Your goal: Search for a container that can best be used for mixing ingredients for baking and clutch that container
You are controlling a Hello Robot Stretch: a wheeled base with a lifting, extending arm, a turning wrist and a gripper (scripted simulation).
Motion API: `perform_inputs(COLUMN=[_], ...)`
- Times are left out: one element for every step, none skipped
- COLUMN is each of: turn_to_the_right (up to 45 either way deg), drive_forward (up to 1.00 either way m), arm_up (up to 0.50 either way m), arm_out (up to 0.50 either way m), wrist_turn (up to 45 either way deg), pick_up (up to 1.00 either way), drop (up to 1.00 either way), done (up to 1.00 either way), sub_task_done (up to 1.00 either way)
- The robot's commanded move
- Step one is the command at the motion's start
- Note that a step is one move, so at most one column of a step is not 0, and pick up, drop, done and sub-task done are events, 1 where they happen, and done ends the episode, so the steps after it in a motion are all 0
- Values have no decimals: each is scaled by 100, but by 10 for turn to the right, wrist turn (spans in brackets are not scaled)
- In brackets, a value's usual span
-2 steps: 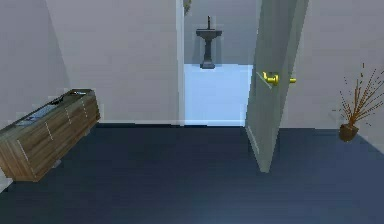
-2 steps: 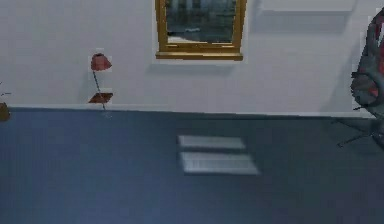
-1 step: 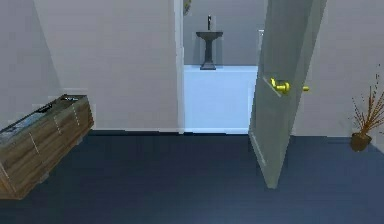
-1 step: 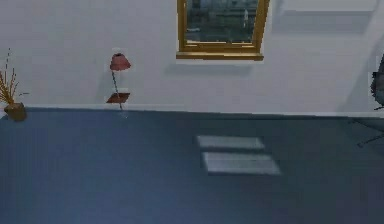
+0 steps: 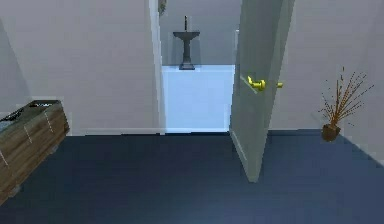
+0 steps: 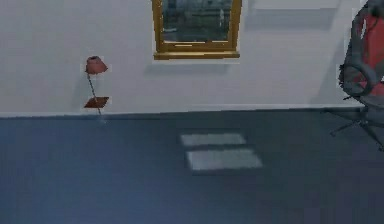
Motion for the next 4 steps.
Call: perform_inputs(turn_to_the_right=[0,0,0,-390], drive_forward=[100,100,45,0], arm_up=[0,0,0,0], arm_out=[0,0,0,0], wrist_turn=[0,0,0,0], pick_up=[0,0,0,0], drop=[0,0,0,0], done=[0,0,0,0], sub_task_done=[0,0,0,0])
